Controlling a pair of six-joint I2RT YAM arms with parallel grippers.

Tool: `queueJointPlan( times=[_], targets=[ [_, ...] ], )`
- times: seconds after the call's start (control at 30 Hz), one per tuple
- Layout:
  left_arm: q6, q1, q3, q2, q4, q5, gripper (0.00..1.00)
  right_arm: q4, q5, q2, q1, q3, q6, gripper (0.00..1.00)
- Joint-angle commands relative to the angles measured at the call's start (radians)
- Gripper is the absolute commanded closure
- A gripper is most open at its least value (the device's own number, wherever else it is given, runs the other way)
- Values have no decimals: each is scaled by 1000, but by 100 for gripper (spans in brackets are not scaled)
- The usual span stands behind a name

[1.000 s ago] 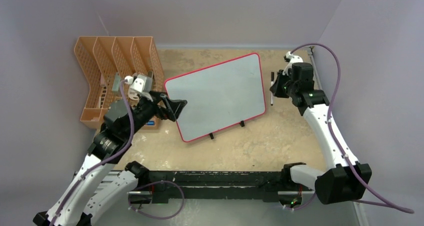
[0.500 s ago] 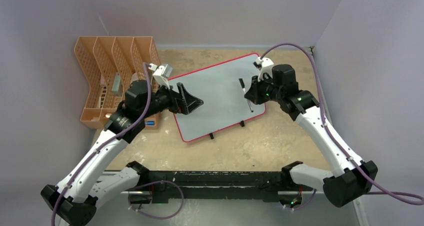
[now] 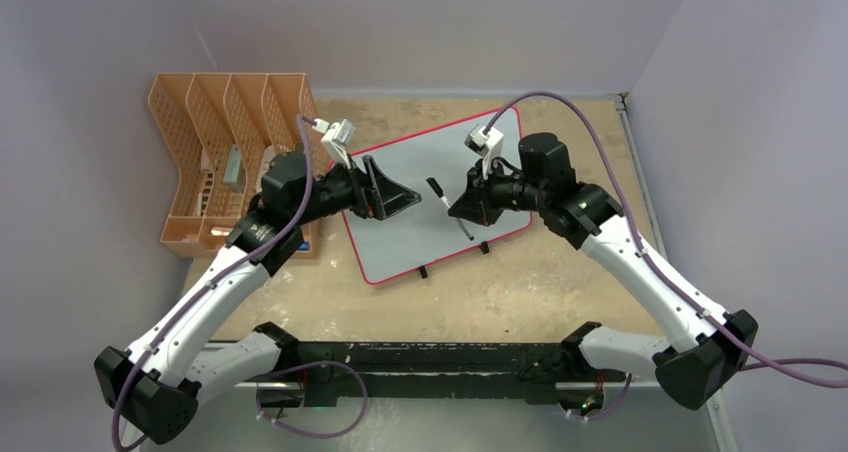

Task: Write a sentence on the whiteboard
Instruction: Pass from the right arm to the left

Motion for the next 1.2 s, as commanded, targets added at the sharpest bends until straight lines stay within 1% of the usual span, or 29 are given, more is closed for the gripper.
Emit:
queueJointPlan(
  times=[0.0,0.07,0.2,0.3,0.43,0.53,0.57,0.73,0.97,1.03,1.1,1.17],
  targets=[
    [-49,5,-4,43,132,75,20,68,-84,6,41,66,-18,100],
    [-49,4,0,61,134,88,23,83,-117,10,49,66,-17,100],
    [-68,5,-8,67,195,98,27,99,-152,11,58,69,-15,100],
    [-98,5,-27,65,240,111,33,100,-156,14,60,71,-19,100],
    [-131,5,-39,87,287,155,46,104,-173,18,61,67,-21,100],
    [-142,6,-47,97,302,170,60,115,-176,15,63,62,-16,100],
    [-147,5,-50,96,309,172,62,118,-176,15,63,61,-14,100],
    [-144,6,-54,100,319,173,66,121,-180,24,69,64,-13,100],
    [-146,4,-56,110,335,170,66,123,-186,35,78,65,-17,100],
    [-148,5,-52,114,344,173,68,125,-185,36,79,64,-15,100],
    [-149,5,-52,118,347,177,71,126,-181,38,80,63,-16,100],
    [-151,4,-53,120,349,181,79,127,-173,41,81,62,-17,100]
  ],
)
